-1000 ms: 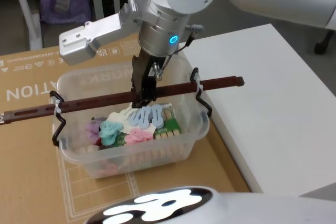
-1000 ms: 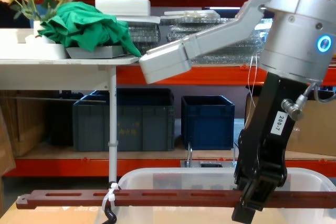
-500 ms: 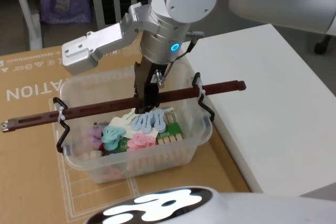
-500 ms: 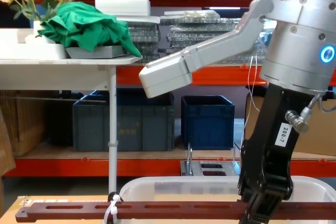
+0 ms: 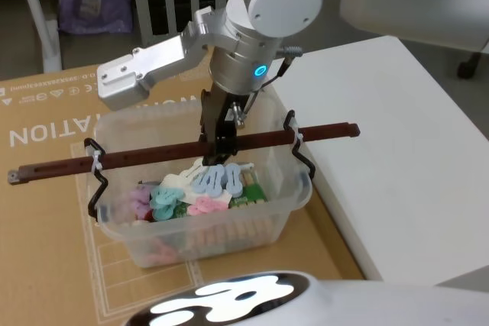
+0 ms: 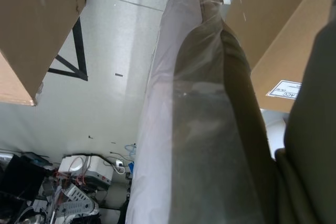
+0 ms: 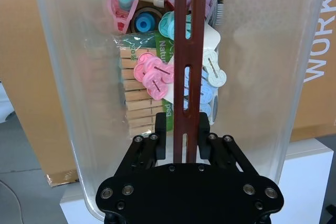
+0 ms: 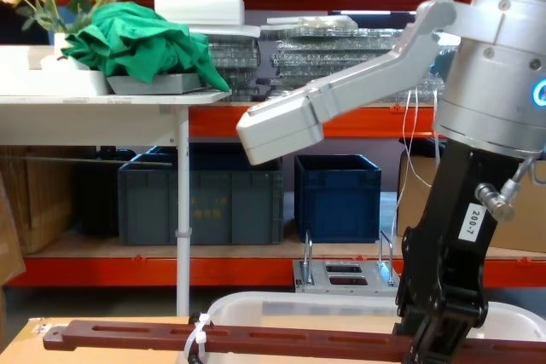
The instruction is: Use one hand to grasp the basket and place it at the designated location.
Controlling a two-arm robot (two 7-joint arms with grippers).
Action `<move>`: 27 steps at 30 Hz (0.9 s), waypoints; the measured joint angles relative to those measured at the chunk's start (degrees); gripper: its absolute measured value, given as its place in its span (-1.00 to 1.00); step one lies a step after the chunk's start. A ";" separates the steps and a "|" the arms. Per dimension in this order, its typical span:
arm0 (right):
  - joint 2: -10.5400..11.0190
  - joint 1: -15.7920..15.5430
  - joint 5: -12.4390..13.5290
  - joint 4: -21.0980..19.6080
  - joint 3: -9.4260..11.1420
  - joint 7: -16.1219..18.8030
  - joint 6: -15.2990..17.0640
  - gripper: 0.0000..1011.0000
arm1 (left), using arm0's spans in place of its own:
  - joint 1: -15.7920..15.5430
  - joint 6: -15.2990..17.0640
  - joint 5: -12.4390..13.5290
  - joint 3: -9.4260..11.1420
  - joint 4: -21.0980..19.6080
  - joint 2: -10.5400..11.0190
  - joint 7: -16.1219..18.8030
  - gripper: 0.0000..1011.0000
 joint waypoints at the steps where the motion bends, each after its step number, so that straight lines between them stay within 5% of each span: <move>1: 0.13 -0.01 0.00 -0.09 0.05 -0.03 -0.01 -0.36 | 0.00 0.00 0.01 0.00 0.00 0.00 0.00 -1.00; 19: 0.79 -0.01 0.14 0.41 1.37 -0.43 -0.02 0.76 | 0.00 0.00 0.01 0.00 0.00 0.00 0.00 -1.00; 27: 1.25 0.50 1.81 1.15 2.73 -0.52 -0.27 0.98 | 0.00 0.00 0.01 0.00 0.00 0.00 0.00 -1.00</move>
